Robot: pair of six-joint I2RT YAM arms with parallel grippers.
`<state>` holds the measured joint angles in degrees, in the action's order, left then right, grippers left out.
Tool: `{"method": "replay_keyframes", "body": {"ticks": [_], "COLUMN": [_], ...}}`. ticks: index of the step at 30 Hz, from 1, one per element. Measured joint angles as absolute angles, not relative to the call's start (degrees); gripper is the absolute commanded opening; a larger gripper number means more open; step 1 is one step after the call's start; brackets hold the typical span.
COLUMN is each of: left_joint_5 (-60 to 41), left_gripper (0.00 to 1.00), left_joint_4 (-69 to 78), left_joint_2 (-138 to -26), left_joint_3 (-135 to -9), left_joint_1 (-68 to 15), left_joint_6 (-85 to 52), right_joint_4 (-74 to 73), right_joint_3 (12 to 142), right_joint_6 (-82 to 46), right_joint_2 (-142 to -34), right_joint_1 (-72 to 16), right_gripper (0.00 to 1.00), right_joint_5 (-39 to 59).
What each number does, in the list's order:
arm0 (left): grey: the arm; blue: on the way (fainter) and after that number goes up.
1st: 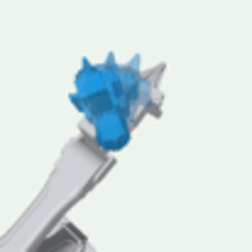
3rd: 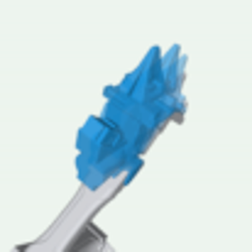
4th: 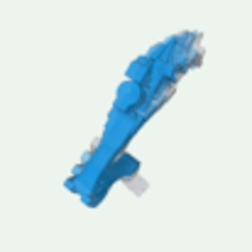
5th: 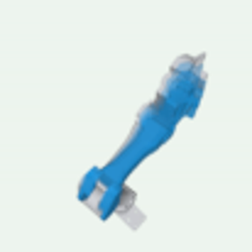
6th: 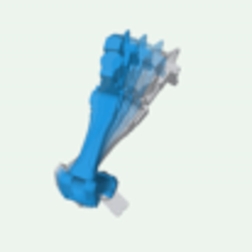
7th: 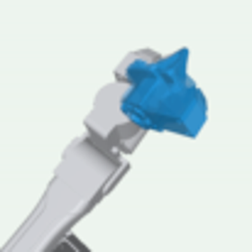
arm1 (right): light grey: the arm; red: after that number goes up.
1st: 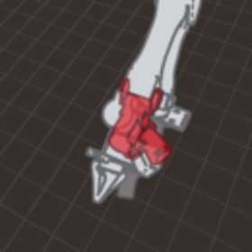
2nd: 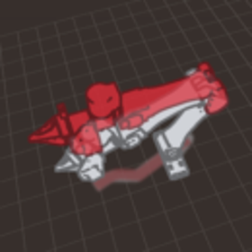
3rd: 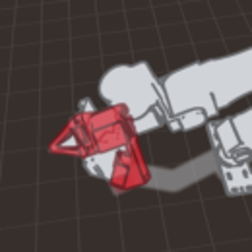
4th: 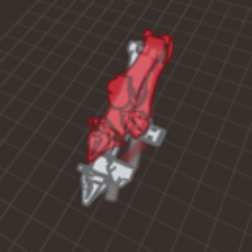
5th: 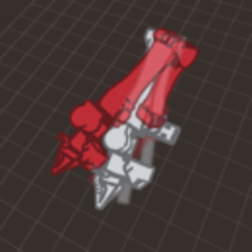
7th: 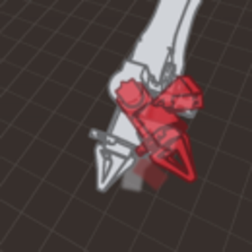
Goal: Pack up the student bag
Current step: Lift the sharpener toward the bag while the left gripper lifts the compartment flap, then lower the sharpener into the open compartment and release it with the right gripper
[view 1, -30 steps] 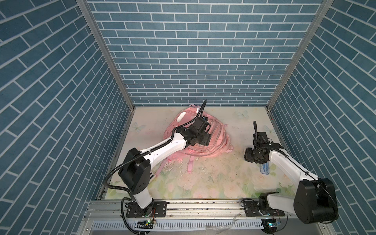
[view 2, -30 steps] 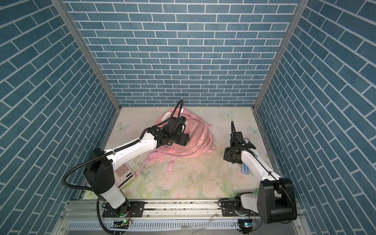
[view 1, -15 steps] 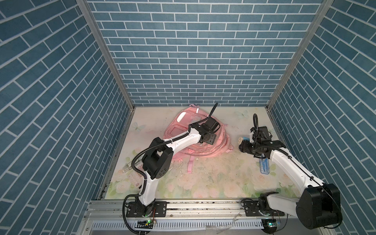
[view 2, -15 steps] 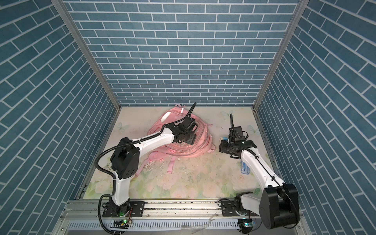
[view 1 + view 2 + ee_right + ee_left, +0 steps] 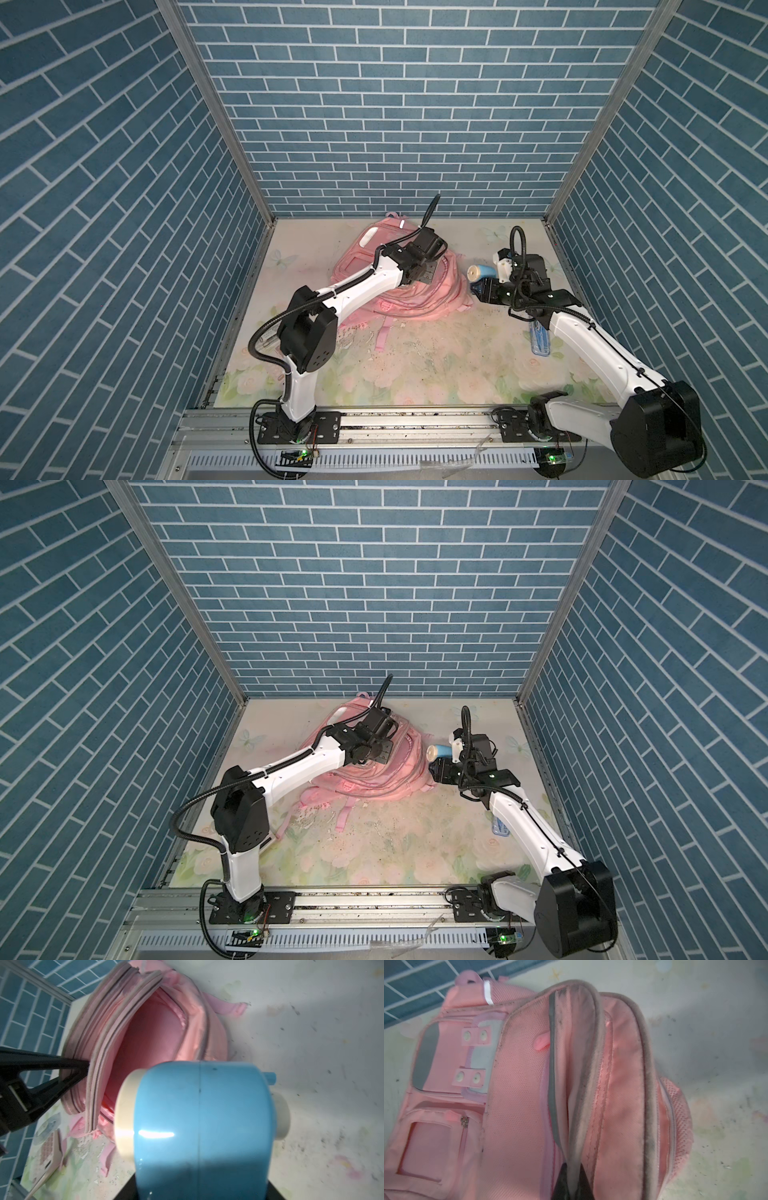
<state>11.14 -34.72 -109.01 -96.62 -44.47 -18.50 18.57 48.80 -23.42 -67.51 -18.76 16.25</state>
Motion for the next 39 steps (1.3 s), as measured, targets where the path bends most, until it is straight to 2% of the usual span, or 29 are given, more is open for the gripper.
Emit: {"method": "replay_keyframes", "body": {"ticks": [6,16,19,22,25,27,35,39], "left_joint_5": [7.3,0.1,-1.3,-2.4,-3.2,-3.7,-7.0,-8.1], "left_gripper": [0.00,0.00,0.00,0.00,0.00,0.00,0.00,0.00], "left_joint_4": [-33.5,-25.7,-23.9,-22.8,-21.5,-20.6,-17.5,-17.2], "left_joint_2": [-103.1,-98.2,-98.0,-97.6,-96.6,-95.8,-94.3,-94.3], "left_joint_3": [-96.6,-89.1,-88.0,-87.1,-85.6,-84.4,-81.7,-81.6], "left_joint_1": [-43.1,-41.8,-41.5,-41.1,-40.6,-40.1,-37.3,-36.9], "left_joint_6": [-20.0,-23.2,-23.8,-24.2,-24.7,-25.0,-26.6,-26.7], "right_joint_4": [10.9,-2.5,-6.8,-11.2,-12.0,-11.9,-10.8,-7.4], "right_joint_3": [49.5,51.0,53.6,56.4,59.2,60.9,63.5,59.7], "right_joint_6": [-26.9,-36.9,-39.0,-40.3,-41.1,-40.8,-40.0,-38.5], "right_joint_2": [-71.0,-85.7,-93.3,-99.7,-103.0,-103.7,-102.8,-96.9], "right_joint_1": [-24.5,-30.6,-31.4,-32.2,-32.5,-32.7,-32.7,-32.7], "right_gripper": [0.49,0.49,0.51,0.59,0.80,0.87,0.88,0.86], "right_joint_5": [16.7,16.0,16.8,17.0,16.4,15.6,14.5,11.8]}}
